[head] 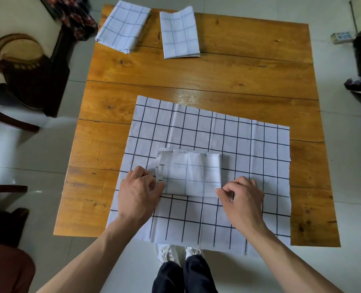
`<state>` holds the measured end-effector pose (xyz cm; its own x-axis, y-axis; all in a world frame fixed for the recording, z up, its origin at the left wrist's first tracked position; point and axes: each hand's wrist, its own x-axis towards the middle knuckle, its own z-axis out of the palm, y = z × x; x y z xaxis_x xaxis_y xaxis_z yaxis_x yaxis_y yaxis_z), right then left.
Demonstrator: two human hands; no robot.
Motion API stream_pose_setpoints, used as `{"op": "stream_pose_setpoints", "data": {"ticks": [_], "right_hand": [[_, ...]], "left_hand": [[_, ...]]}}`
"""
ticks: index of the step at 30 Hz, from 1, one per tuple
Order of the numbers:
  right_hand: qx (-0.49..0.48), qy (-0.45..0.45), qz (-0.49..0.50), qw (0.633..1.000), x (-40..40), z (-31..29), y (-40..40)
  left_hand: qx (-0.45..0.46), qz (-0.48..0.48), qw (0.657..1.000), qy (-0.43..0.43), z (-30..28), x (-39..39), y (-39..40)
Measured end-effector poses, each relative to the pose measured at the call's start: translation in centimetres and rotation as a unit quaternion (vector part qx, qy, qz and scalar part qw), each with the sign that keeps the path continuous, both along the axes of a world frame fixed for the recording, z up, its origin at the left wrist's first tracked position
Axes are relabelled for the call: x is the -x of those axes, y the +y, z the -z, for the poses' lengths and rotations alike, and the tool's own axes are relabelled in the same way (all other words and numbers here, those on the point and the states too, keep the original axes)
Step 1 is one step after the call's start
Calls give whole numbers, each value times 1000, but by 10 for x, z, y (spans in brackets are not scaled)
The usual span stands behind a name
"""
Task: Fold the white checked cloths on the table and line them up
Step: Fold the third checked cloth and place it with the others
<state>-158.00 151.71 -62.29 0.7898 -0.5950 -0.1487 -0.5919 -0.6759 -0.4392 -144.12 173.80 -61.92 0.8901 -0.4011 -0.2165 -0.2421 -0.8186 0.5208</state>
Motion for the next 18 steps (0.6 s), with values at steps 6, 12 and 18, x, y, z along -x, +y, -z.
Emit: {"op": "stream_pose_setpoints", "data": {"ticks": [6,12,18], "right_hand": [[5,18,1,1000,-2,-3,2],[48,39,-9,998,-5,-4,4],[71,-28,-22,997,-6,-7,5]], "left_hand": [[-19,-6,999,-26,3,2,-3],[-31,-41,999,-17,-2,2,-7],[-50,88,985,-140,-1,3,-12]]}}
